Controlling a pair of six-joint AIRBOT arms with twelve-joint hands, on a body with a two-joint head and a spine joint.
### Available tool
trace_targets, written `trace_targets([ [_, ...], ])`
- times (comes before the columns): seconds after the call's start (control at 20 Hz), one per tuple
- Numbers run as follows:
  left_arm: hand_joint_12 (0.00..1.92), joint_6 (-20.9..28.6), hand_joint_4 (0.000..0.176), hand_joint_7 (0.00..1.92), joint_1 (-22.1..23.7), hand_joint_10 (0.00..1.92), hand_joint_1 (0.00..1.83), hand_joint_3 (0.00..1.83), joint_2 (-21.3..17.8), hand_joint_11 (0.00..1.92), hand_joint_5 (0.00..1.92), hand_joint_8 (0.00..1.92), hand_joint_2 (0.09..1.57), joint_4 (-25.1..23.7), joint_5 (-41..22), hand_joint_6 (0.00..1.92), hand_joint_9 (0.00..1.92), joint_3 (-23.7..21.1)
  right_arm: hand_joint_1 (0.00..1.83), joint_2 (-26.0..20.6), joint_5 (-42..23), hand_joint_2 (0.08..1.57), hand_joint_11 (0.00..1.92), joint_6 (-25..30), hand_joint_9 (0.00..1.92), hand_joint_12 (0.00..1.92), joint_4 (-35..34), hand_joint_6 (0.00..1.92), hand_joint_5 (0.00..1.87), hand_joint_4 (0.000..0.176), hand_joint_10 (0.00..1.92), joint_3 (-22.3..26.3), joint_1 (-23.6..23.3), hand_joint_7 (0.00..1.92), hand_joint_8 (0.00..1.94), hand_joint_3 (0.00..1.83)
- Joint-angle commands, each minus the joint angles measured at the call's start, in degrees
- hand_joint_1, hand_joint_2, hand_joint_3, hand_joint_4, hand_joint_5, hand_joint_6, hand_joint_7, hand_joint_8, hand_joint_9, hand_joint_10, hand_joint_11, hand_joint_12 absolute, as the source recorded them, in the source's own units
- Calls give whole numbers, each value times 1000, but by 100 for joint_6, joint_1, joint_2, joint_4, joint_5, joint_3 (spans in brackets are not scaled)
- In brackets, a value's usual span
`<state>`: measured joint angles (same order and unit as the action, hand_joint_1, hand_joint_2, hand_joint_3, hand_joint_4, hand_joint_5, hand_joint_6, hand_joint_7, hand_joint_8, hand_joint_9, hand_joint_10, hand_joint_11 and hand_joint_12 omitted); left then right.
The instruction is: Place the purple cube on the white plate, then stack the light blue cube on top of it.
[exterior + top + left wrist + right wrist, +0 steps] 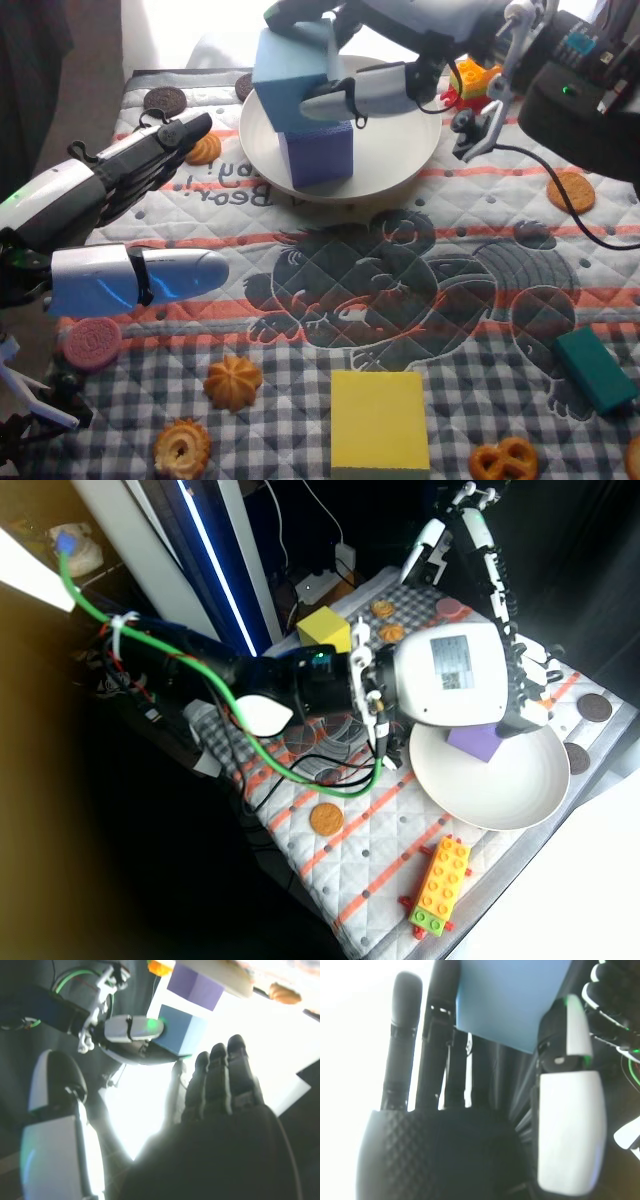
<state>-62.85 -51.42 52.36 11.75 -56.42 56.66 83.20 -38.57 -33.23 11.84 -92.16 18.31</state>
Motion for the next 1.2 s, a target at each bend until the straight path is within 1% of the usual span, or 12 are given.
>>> trace_targets([
  [0.0,0,86,91,51,57,0,797,0,6,0,80,7,901,-15,-713,6,0,34,1097,-50,-621,1170,544,-2,876,1099,-123,1121,901,0,1,-12,-3,670,555,0],
  [0.05,0,106,99,47,57,0,788,0,7,0,73,4,902,-15,-713,3,0,37,1015,-51,-621,1173,351,-2,751,1102,-123,1160,863,74,1,-5,31,673,207,0],
  [0.1,0,126,106,44,56,0,778,0,7,0,73,3,902,-15,-716,2,0,39,964,-53,-616,1181,269,-2,684,1104,-124,1198,834,156,0,2,45,649,76,1],
  [0.15,0,133,109,42,56,0,778,2,7,0,72,2,906,-15,-717,2,0,41,903,-53,-606,1130,175,-2,636,1169,-124,445,755,56,0,10,66,625,26,0],
  [0.2,0,137,108,40,56,0,774,4,8,0,75,0,911,-15,-717,3,0,43,903,-53,-602,1099,167,-2,652,1223,-124,145,803,28,8,18,91,646,14,0],
  [0.3,0,151,92,31,56,0,794,5,12,0,72,0,918,-15,-719,1,0,43,892,-54,-602,1072,211,-2,674,1150,-124,12,812,20,11,38,140,641,4,0],
  [0.45,0,174,99,34,56,0,851,0,13,0,90,4,913,-15,-725,7,0,42,910,-54,-602,1064,144,-1,606,1150,-125,0,688,65,0,90,221,561,0,0],
  [0.55,0,198,97,31,53,0,851,4,12,0,87,2,923,-13,-749,4,0,39,841,-112,-621,1037,87,0,540,1082,-128,0,491,122,0,150,249,499,0,0],
  [0.7,0,208,107,25,51,0,815,7,9,0,75,0,935,-9,-697,0,0,55,835,-309,-770,951,0,0,356,821,-128,0,240,161,0,280,255,316,0,0],
  [0.8,0,212,117,38,48,0,810,3,8,0,83,5,929,7,-697,3,0,56,790,-384,-799,909,0,0,319,697,-126,0,205,169,1,327,255,277,1,0],
  [1.05,0,272,101,40,24,0,793,5,0,0,62,4,942,27,-780,0,0,46,709,-638,-1071,858,0,0,229,623,-131,1,131,176,0,450,266,218,1,0],
  [1.15,0,302,105,42,-9,0,802,1,-40,0,59,3,936,71,-928,0,0,33,726,-862,-1357,847,0,0,85,263,-173,5,27,176,0,611,332,85,0,0],
])
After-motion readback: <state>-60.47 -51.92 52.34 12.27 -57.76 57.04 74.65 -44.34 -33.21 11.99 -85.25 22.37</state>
